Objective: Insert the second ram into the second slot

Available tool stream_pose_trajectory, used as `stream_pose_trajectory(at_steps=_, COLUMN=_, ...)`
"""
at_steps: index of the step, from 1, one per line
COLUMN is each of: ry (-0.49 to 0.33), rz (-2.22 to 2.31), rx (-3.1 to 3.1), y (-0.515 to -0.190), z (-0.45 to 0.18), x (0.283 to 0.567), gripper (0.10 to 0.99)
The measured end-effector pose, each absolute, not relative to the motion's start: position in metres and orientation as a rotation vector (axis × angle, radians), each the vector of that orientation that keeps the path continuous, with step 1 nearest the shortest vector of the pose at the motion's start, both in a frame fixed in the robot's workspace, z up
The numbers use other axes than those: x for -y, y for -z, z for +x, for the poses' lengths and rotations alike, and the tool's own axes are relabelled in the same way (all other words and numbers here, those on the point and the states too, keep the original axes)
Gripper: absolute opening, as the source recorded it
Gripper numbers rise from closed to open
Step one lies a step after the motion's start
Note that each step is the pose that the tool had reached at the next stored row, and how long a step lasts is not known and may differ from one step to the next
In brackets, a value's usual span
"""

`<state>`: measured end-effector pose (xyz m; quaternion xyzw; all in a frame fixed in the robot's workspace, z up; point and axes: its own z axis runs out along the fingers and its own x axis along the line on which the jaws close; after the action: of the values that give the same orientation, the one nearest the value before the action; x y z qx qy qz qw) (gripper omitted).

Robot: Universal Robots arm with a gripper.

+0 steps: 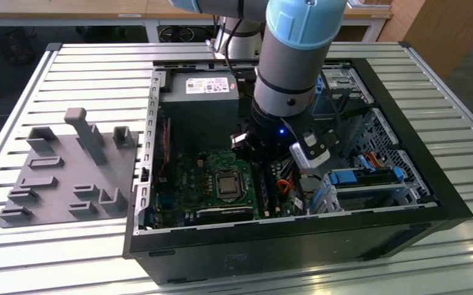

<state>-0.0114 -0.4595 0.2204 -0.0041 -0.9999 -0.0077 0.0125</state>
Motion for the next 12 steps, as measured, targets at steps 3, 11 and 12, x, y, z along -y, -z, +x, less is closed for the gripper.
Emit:
stream_pose_trajectory(at_steps=3, ry=0.024, rz=-0.013, rx=3.116, y=-0.22, z=-0.0115, x=0.4595, gripper=0.137)
stream_pose_trajectory(at_steps=11, ry=0.024, rz=-0.015, rx=3.116, y=-0.2187, z=-0.0115, x=0.4595, gripper=0.137)
stream_pose_trajectory(at_steps=12, ry=0.024, rz=-0.018, rx=3.116, y=-0.2186, z=-0.0115, x=0.4595, gripper=0.137)
